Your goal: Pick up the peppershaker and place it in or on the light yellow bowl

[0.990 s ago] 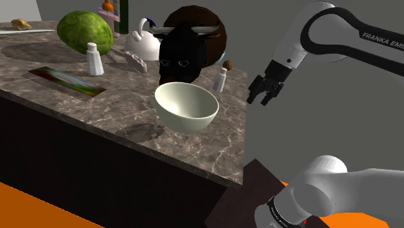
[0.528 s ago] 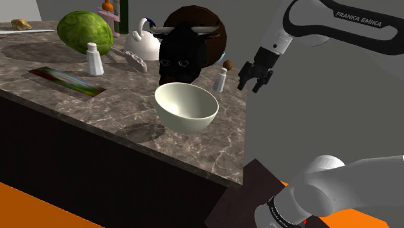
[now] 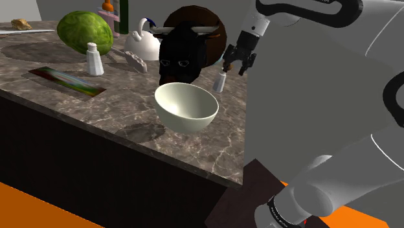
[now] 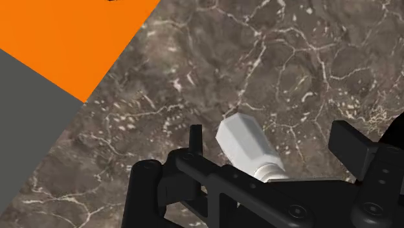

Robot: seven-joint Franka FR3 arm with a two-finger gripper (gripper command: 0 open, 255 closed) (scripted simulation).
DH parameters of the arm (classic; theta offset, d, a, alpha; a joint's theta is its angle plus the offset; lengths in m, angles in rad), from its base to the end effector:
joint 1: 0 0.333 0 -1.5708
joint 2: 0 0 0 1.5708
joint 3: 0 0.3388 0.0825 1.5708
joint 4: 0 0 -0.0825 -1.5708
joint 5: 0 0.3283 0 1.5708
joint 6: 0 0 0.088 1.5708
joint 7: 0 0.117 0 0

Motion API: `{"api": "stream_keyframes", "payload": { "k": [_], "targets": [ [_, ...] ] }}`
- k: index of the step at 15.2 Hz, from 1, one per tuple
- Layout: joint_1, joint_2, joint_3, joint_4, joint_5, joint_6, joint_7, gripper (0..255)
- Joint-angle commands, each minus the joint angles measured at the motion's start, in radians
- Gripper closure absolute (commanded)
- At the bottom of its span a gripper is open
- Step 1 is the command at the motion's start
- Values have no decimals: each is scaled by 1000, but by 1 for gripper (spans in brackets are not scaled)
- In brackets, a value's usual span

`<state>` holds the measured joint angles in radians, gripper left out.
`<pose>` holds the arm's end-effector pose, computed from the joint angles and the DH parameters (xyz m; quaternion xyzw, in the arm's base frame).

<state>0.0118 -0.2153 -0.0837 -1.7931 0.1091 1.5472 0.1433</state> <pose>0.4212 -0.0221 0.6427 -0.9923 0.1056 0.0180 0.0628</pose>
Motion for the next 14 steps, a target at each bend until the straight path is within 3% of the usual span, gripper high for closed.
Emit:
{"api": "stream_keyframes", "payload": {
  "k": [1,4,11,14],
  "targets": [
    [1,91,-2,124,-1,-40,5,0],
    [-1,206,-5,280,0,-89,8,0],
    [5,170,1,134,-3,22,8,0],
    [5,170,1,134,-3,22,8,0]
  ]
}}
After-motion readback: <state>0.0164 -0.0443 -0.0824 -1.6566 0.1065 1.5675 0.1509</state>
